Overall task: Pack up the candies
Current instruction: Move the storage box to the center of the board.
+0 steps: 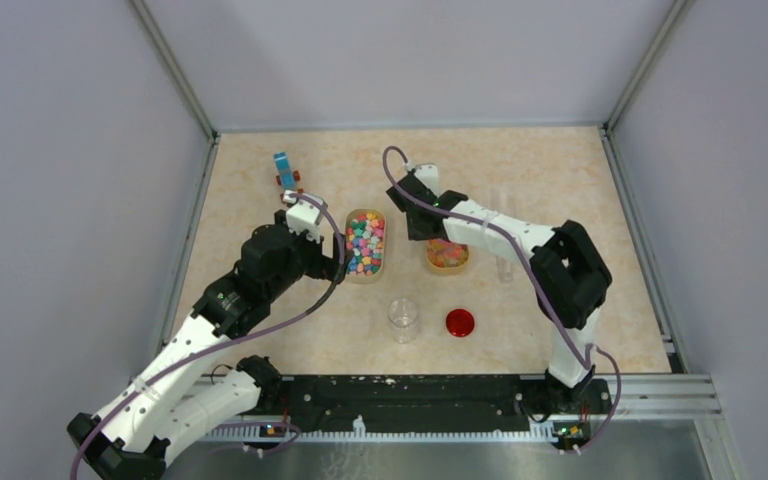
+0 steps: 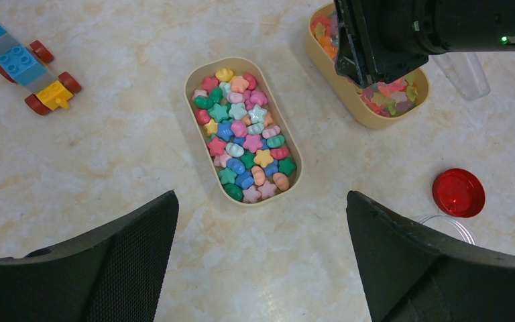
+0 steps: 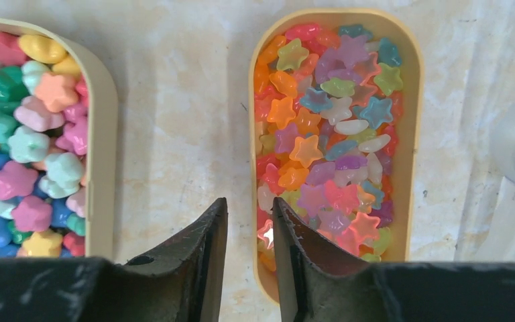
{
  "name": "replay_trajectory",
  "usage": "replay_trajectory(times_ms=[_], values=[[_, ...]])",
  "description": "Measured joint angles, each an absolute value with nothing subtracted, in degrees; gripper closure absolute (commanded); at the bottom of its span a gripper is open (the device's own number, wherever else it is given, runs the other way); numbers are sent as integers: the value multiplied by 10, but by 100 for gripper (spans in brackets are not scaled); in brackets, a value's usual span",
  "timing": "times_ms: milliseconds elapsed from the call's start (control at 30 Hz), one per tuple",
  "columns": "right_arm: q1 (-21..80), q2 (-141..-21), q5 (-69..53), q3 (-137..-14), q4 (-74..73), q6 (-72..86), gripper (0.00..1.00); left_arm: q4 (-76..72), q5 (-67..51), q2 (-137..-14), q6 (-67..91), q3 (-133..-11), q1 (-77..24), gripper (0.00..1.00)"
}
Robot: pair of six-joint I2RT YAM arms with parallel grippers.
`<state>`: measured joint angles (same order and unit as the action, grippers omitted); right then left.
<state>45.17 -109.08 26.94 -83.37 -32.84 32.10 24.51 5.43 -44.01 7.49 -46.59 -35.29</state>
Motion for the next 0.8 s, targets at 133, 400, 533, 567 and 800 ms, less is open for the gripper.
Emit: replay_trajectory(times_ms=[133,400,533,567,800], values=[[464,-1075,274,-852,-338,319,68,245,55,-440,75,-466,-353,1],[502,-1075,260,-909,-340,315,67,245,55,-440,75,-466,-353,1],[515,-1091,253,-943,-340,316,67,245,55,-440,75,-466,-353,1],[518,-1098,251,-949,-339,316,67,245,55,-440,75,-466,-353,1],[527,-1151,233,-958,-340,319,67,245,55,-440,75,-466,-353,1]])
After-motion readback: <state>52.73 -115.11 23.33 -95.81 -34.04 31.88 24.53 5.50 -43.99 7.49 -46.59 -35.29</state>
